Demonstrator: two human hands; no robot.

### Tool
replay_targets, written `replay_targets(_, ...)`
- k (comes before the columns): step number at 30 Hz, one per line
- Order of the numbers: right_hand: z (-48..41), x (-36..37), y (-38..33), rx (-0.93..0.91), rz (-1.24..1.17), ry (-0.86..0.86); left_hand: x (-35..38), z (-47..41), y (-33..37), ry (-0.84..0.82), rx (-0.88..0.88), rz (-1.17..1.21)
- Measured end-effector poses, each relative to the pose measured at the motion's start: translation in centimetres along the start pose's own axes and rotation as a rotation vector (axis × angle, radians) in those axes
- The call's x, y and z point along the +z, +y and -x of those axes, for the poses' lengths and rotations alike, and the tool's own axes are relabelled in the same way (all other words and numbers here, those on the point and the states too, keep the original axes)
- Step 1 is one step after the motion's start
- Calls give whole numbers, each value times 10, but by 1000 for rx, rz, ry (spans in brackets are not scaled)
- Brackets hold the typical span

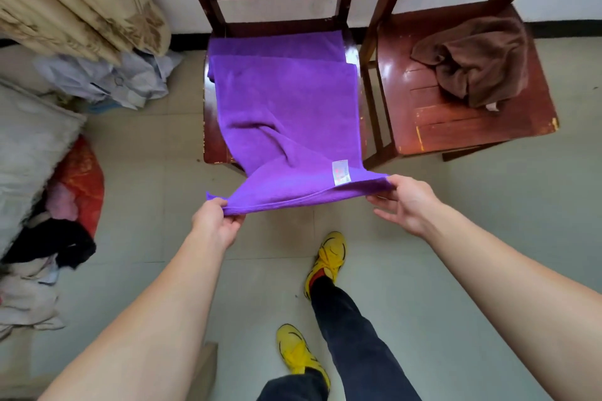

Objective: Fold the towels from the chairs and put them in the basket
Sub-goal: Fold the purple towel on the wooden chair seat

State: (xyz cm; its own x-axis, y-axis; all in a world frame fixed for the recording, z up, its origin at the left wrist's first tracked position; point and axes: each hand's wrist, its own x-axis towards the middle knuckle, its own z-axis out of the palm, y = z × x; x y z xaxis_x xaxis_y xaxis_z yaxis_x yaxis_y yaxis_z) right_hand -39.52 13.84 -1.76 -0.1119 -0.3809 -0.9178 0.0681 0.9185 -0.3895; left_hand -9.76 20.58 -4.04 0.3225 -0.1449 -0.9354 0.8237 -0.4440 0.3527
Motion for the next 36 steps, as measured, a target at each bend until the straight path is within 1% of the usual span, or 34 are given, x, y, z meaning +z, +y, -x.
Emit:
replay_targets(5,33,-2,55,-67,-23,113,-52,30,-21,-4,41,-56)
replay_targets(11,74,-12,97,-107,-48,143,-112,61,-37,37,111,-129)
replay_targets(15,88,-17,107,-140,-9,200,-134,80,-43,67,173,-181)
replay_targets(18,92,-17,118,-176,15,281,-147,93,-50,149,228,-158)
replay_targets(20,94,-15,128,-195,12,324,-153,100,-53,196,243,-149)
replay_targets(23,97,-14,139,-194,-34,362,-155,109,-54,205,243,-148)
replay_targets(26,99,-15,138,-208,-82,333,-151,111,-50,184,266,-164)
replay_targets(30,96,-17,114,-257,-165,260,-137,103,-35,168,323,-216)
replay_targets(34,90,-12,70,-205,-333,105,-108,90,-6,156,360,-236)
replay_targets(36,85,-9,48,-203,-376,38,-90,86,12,153,365,-231)
